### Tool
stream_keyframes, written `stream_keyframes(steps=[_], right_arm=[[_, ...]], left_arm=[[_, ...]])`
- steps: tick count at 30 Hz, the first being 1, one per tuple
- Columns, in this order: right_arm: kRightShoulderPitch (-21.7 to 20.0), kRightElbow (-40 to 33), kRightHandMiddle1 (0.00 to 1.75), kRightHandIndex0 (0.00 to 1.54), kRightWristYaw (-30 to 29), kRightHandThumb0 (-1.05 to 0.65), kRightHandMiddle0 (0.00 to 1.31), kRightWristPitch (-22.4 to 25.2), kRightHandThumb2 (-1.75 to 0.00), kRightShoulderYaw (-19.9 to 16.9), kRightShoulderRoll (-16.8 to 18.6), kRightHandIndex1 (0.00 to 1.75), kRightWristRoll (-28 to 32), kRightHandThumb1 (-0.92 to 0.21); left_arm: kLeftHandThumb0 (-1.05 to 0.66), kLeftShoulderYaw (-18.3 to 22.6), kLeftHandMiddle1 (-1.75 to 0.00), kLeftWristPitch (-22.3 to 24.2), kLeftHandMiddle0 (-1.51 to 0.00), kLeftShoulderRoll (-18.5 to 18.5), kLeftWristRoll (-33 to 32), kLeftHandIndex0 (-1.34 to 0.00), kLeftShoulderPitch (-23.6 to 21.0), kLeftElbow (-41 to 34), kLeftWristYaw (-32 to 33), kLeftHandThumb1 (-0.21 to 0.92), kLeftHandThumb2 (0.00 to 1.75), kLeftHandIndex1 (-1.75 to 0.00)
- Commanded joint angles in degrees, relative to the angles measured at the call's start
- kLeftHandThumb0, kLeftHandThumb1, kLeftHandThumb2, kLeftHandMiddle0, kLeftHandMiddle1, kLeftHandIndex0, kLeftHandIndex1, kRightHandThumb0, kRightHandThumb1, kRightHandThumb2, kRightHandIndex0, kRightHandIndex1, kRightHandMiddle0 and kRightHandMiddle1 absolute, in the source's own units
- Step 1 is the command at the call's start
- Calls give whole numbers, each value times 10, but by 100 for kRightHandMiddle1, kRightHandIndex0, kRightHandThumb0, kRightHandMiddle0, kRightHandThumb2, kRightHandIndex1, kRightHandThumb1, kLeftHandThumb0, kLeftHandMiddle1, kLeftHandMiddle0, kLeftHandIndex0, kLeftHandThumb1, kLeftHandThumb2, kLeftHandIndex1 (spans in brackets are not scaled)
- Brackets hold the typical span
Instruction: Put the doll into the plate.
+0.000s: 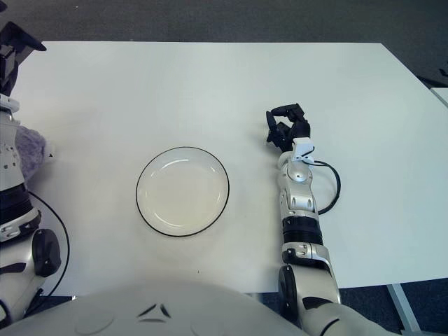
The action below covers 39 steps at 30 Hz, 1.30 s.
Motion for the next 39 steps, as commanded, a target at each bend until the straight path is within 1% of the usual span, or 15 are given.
stream_keyframes(steps=[1,3,6,9,12,14,16,22,28,30,32,36,39], right_arm=[[30,37,157,88,5,-36,38,37,-35,-2,1,175,2,-92],[29,40,157,88,7,-36,37,37,-35,-2,1,175,2,-92],[27,44,157,88,9,-36,37,35,-36,-2,0,175,3,-92],[27,45,158,88,10,-36,37,34,-36,-3,0,175,3,-92],[27,45,158,88,10,-36,37,34,-36,-3,0,175,3,-92],[26,49,158,88,19,-36,37,33,-36,-1,-5,175,3,-92],[25,52,159,87,23,-35,36,32,-37,-1,-7,175,4,-92],[24,56,159,87,27,-35,35,30,-37,-1,-9,175,4,-92],[24,57,160,88,28,-35,35,30,-38,-2,-9,175,4,-92],[23,58,160,88,28,-35,35,30,-38,-1,-10,175,3,-92],[23,59,160,88,29,-35,35,30,-38,0,-10,175,2,-92],[23,60,160,88,28,-35,34,29,-38,1,-10,175,2,-92],[23,60,161,87,28,-35,34,29,-38,1,-10,175,2,-92]], left_arm=[[-35,6,-173,-21,-65,3,25,-29,10,-11,15,87,52,-169],[-35,11,-163,-23,-64,4,34,-31,13,-16,23,90,46,-165],[-35,18,-153,-22,-62,3,43,-32,17,-24,35,91,42,-163],[-35,18,-148,-22,-61,3,45,-33,17,-26,37,92,40,-162],[-35,18,-147,-22,-61,2,46,-33,17,-26,38,92,40,-162],[-35,37,-146,-41,-61,-19,61,-33,12,-42,83,92,40,-162],[-35,45,-144,-56,-60,-32,69,-33,10,-50,107,92,40,-162],[-35,43,-141,-89,-59,-46,81,-32,11,-47,126,92,40,-163],[-35,40,-141,-97,-59,-46,83,-32,12,-44,130,92,40,-163],[-35,37,-142,-145,-61,-58,103,-32,12,-30,140,92,41,-163],[-35,35,-142,-173,-62,-63,114,-31,11,-20,146,92,41,-164],[-35,33,-143,-199,-63,-64,124,-31,11,-7,148,92,42,-164],[-35,32,-144,-208,-63,-64,126,-31,10,-2,149,92,42,-164]])
